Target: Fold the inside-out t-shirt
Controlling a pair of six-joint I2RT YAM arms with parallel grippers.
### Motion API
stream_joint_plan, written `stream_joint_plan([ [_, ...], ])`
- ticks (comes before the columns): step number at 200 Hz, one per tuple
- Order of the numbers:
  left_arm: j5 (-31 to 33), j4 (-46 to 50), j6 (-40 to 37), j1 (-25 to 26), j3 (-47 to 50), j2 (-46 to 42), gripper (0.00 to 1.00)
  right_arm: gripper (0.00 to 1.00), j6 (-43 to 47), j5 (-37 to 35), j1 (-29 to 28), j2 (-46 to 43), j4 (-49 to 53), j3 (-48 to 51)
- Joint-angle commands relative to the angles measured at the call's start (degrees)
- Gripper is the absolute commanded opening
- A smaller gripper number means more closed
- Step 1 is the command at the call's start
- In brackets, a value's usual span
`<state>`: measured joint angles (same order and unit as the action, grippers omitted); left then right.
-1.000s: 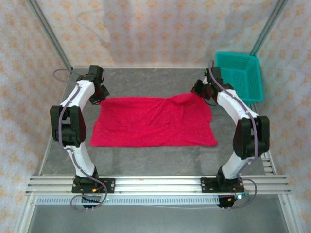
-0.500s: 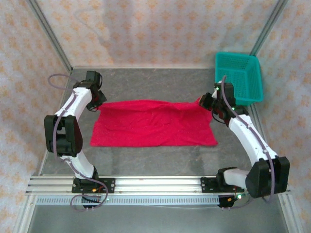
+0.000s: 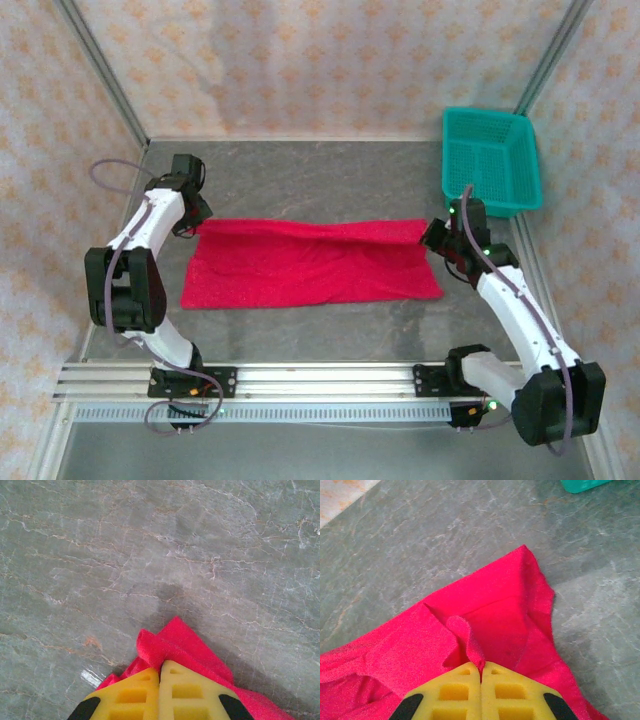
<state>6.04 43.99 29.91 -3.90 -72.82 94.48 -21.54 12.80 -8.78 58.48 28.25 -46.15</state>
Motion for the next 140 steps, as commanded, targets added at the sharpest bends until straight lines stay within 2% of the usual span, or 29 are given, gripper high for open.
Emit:
stream_joint_plan([
  [1,3.79,-0.25,0.16,-0.58,1.88,-2.07,0.00,0.00,1.24,-4.48,0.79,-2.32,2.85,1.43],
  [47,4.64,-1.17,0.34,-0.58,7.03,-5.45,0.00,0.00,-0.11,-4.98,1.05,-4.54,3.52,4.06],
  [111,3.33,-6.27,5.46,0.11,20.70,-14.47,0.00,0.00,-6.50,-3.87,1.09,-5.86,0.69,11.36],
  [140,1.90,-8.36,6.69,0.51,24.60,-14.99,0.00,0.01,-8.80,-3.04,1.04,-7.13,-1.36,14.25],
])
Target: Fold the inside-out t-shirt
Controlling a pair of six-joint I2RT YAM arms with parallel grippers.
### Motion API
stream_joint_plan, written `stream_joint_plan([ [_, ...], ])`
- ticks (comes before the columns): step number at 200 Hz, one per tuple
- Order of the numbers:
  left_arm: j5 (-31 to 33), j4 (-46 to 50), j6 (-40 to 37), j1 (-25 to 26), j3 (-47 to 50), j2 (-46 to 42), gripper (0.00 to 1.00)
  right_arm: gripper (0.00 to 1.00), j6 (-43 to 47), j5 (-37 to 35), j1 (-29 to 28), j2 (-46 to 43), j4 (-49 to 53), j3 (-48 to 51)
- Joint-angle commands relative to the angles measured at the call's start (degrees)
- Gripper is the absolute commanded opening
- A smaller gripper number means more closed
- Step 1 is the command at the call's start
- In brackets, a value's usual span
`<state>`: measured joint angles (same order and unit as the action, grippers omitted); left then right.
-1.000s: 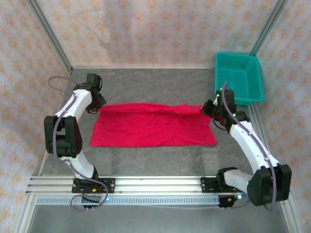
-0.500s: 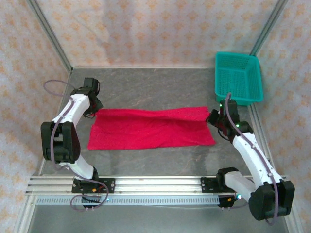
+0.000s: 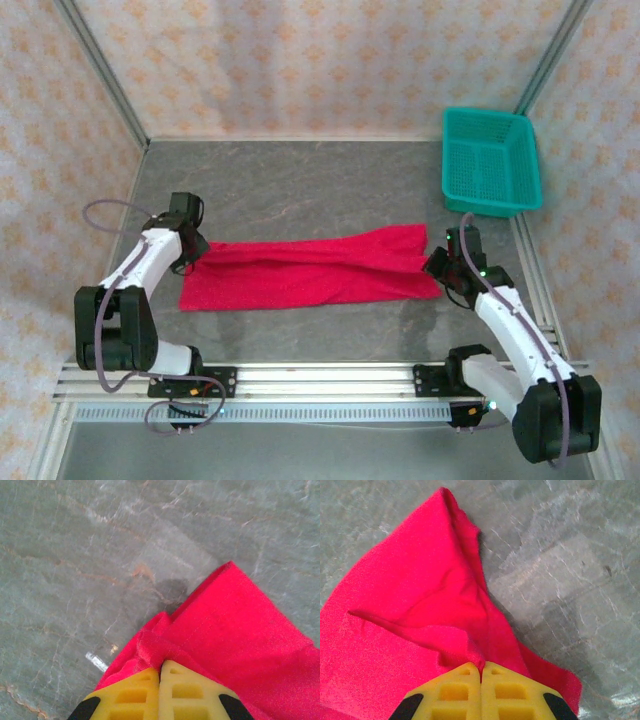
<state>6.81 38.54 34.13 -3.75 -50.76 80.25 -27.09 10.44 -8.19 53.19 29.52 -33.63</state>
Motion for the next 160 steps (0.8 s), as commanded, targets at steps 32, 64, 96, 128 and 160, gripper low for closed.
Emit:
stream_joint_plan([
  [32,-0.04,-3.92,4.29,1.04,5.78,0.02,0.14,0.41,-4.59,0.28,0.45,-2.99,-2.87,3.15],
  [64,1.47,-1.86,4.50,1.24,4.49,-1.61,0.45,0.50,-3.19,-0.99,0.45,-2.38,-0.88,-0.06],
  [96,4.88,1.40,4.01,3.81,-0.08,-5.06,0.45,0.41,-1.12,4.60,-1.07,4.35,-3.92,-5.50],
  [128,3.18,1.06,4.18,5.92,-1.26,-4.12,0.45,0.44,2.82,4.88,-8.97,18.67,-6.60,-12.54],
  [160,0.92,0.52,4.02,6.47,-1.37,-0.73,0.43,0.50,4.49,6.12,-13.11,32.32,-7.10,-19.98],
])
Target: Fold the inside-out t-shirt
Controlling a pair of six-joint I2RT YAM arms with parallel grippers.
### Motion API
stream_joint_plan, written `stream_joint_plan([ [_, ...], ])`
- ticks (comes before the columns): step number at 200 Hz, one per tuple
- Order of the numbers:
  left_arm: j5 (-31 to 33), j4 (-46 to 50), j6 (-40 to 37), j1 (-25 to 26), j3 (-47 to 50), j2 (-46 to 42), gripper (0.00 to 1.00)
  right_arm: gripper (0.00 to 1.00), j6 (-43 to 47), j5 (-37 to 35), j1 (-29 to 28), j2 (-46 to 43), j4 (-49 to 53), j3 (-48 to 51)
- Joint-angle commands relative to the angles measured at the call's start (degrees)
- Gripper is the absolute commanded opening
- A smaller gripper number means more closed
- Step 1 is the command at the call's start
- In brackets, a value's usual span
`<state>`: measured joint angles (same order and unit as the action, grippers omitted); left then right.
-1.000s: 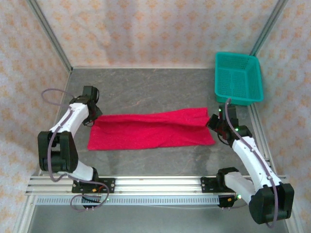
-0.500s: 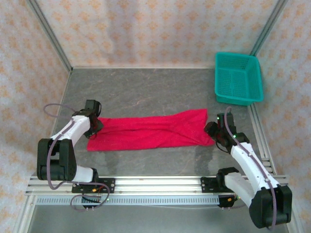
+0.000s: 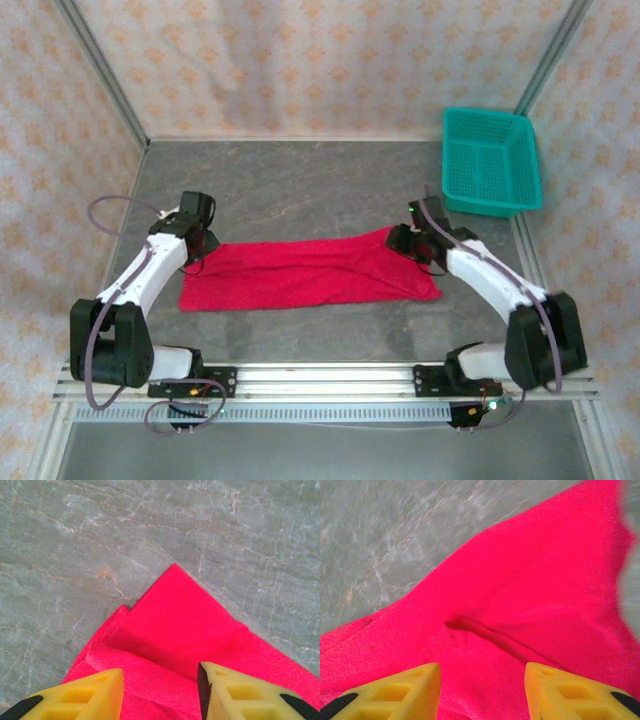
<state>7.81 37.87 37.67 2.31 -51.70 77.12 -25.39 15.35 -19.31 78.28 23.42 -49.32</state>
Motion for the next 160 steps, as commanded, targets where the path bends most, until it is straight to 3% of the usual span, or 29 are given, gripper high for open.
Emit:
stream_joint_plan([
  [1,-0.12,1.18,0.48,0.46,-0.47,2.50,0.43,0.50,2.84,1.23,-2.06,7.50,-1.00,-4.47],
  [63,-0.52,0.46,-0.06,0.59,-0.66,3.71,0.42,0.49,4.38,0.60,-3.36,17.95,-0.65,-10.97],
  [133,-0.93,0.32,0.11,0.68,-0.86,4.27,0.41,0.00,1.02,2.40,-4.52,13.73,0.01,-9.02],
  [160,-1.05,0.01,0.21,0.77,-0.46,3.91,0.41,0.00,-0.01,4.35,-5.27,10.19,0.76,-7.50],
])
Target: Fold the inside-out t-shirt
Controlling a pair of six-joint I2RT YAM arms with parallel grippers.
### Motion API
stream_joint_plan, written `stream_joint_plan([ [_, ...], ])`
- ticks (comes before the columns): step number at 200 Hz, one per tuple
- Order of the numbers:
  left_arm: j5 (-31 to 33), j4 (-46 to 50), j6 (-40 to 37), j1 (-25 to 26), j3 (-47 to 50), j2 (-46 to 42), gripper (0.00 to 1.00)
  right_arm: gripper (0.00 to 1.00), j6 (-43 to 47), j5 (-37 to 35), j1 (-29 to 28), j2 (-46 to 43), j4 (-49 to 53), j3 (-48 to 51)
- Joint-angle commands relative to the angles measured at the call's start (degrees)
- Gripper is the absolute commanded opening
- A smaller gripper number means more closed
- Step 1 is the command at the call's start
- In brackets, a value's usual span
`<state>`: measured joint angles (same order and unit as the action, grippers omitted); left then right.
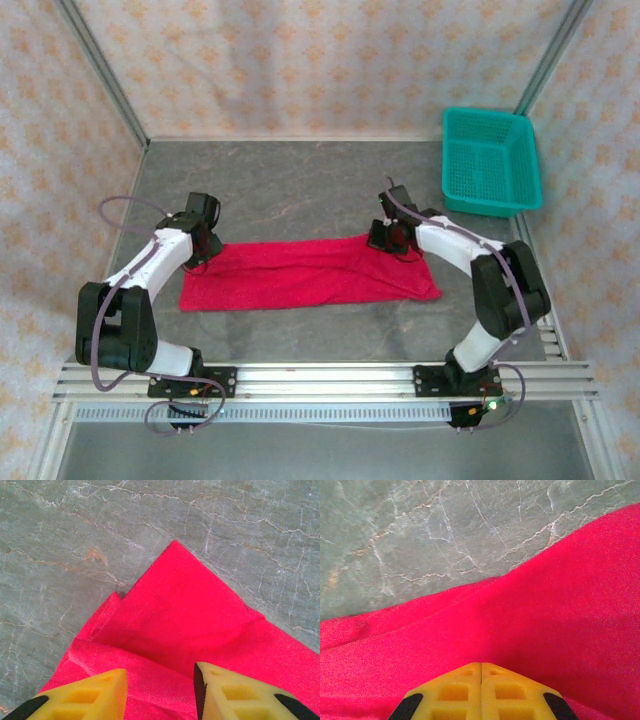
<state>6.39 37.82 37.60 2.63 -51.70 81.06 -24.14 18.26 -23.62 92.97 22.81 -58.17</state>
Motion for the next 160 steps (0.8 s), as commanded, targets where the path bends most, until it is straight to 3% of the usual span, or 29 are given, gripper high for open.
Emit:
stream_joint_plan([
  [1,0.37,0.06,0.28,0.44,-0.48,0.02,0.41,0.00,-1.26,1.48,-0.98,-4.61,1.41,1.37],
  [100,0.48,-0.03,1.01,1.30,0.23,-0.45,0.41,0.00,-2.63,5.00,-9.78,-14.99,1.06,12.31],
  [142,0.73,-0.10,1.55,1.67,0.64,-0.90,0.41,0.13,-3.91,6.52,-14.09,-20.19,-1.57,17.91],
  [160,0.85,-0.01,1.68,2.14,0.65,-0.72,0.41,0.32,-4.39,6.11,-14.72,-22.42,-0.12,18.14],
])
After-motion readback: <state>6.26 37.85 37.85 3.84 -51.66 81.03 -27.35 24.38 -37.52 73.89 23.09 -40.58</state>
